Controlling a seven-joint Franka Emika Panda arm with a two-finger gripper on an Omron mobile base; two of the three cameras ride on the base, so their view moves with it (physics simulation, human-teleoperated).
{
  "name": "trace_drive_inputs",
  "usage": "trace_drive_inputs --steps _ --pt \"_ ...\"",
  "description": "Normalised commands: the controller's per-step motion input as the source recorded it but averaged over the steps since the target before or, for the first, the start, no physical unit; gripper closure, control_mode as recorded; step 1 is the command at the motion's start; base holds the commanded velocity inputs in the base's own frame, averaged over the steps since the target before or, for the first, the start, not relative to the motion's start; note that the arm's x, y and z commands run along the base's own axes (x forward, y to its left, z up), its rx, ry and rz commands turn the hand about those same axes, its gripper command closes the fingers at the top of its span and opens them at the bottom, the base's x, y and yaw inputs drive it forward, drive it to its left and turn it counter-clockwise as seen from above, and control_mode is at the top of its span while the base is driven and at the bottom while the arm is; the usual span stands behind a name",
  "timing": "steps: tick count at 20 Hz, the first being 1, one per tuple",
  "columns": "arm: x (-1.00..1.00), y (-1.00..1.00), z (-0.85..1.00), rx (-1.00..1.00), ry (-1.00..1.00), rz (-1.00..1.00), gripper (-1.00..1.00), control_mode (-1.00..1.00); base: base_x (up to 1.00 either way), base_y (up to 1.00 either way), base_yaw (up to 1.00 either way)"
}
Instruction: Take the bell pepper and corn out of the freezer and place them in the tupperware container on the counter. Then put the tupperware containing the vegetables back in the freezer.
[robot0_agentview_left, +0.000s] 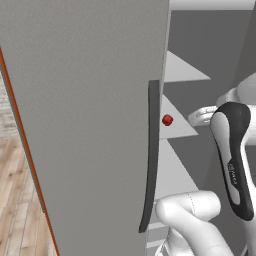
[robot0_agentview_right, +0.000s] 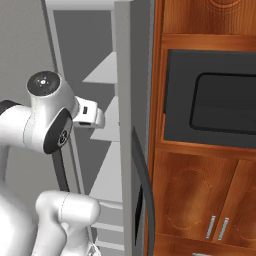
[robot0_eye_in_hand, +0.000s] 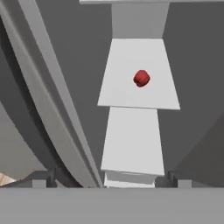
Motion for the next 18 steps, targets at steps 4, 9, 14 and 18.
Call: trace_drive_inputs --steps 4,9,14,18 --pt "0.88 -0.03 -0.27 0.00 0.00 0.01 -1.00 -1.00 0.00 0.00 0.00" --pt "0.71 -0.13 -0.47 0.00 0.02 0.00 -1.00 -1.00 0.00 0.00 0.00" --pt "0.64 -0.01 -0.36 0.00 0.00 0.00 -1.00 -1.00 0.00 0.00 0.00" --pt "0.57 0.00 -0.35 0.00 0.00 0.00 -1.00 -1.00 0.00 0.00 0.00"
